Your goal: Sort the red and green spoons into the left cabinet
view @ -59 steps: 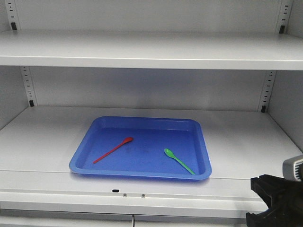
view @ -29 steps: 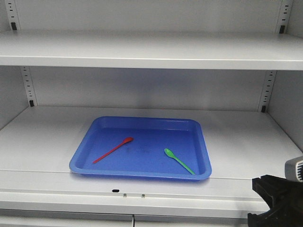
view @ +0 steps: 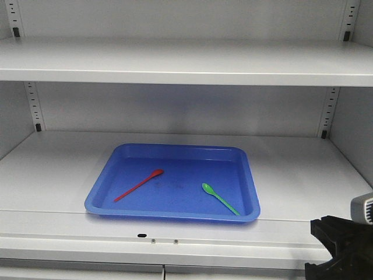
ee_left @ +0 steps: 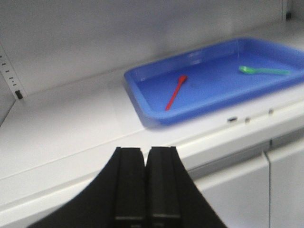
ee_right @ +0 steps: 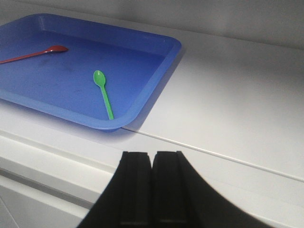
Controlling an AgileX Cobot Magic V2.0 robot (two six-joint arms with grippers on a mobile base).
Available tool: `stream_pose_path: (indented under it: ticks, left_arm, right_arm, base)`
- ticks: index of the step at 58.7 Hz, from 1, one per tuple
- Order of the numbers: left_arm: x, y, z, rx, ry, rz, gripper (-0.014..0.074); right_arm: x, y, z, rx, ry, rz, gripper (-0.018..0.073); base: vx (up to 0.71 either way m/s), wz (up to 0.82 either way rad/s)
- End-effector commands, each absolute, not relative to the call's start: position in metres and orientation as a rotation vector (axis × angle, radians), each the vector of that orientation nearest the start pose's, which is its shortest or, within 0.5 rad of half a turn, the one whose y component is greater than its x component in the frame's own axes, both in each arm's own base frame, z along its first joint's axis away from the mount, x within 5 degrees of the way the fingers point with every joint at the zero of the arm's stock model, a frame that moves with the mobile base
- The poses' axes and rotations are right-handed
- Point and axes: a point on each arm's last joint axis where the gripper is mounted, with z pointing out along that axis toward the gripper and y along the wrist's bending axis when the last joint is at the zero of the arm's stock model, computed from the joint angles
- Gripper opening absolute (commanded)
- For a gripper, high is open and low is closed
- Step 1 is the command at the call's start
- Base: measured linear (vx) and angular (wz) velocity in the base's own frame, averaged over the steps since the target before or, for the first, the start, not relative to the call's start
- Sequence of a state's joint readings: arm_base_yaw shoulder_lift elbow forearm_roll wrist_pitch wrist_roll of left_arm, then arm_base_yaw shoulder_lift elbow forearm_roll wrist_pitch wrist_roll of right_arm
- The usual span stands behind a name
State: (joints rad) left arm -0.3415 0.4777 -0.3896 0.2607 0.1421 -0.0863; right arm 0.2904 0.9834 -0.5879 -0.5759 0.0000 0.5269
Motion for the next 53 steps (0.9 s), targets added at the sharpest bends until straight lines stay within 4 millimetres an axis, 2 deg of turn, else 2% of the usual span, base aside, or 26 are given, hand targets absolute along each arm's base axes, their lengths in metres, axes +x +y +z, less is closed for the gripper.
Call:
stream_pose_path:
  ticks: [1, 9, 19, 29, 33, 53]
  left_arm:
    - [0.092, -0.032, 0.309, 0.459, 1.531, -0.064, -0.0003]
    - [0.074, -0.022, 0.296, 0.399, 1.456, -0.026, -0.0003]
    - [0.062, -0.012, 0.254, 0.232, 1.453, -0.053, -0.0003]
    - [0.056, -0.008, 0.214, 0.184, 1.459, -0.011, -0.0003]
    - [0.055, -0.007, 0.204, 0.163, 1.457, -0.01, -0.0003]
    - [0.056, -0.005, 0.195, 0.149, 1.55, 0.006, -0.0003]
  right_arm:
    - [0.199, 0.062, 0.315, -0.327, 1.751, 0.204, -0.0003]
    - [0.199, 0.062, 0.315, -0.327, 1.751, 0.204, -0.0003]
    - [0.199, 0.062, 0.315, -0.327, 1.751, 0.204, -0.0003]
    - [0.199, 0.062, 0.315, -0.327, 1.751, 0.204, -0.0003]
    - [0.199, 0.062, 0.315, -0.327, 1.751, 0.204, -0.0003]
    - [0.199, 0.062, 0.315, -0.327, 1.75, 0.205, -0.0003]
  base:
    - [0.0, 0.0]
    - [0.0, 0.0]
    - [0.0, 0.0]
    - [0.0, 0.0]
    - [0.0, 0.0]
    - [0.0, 0.0]
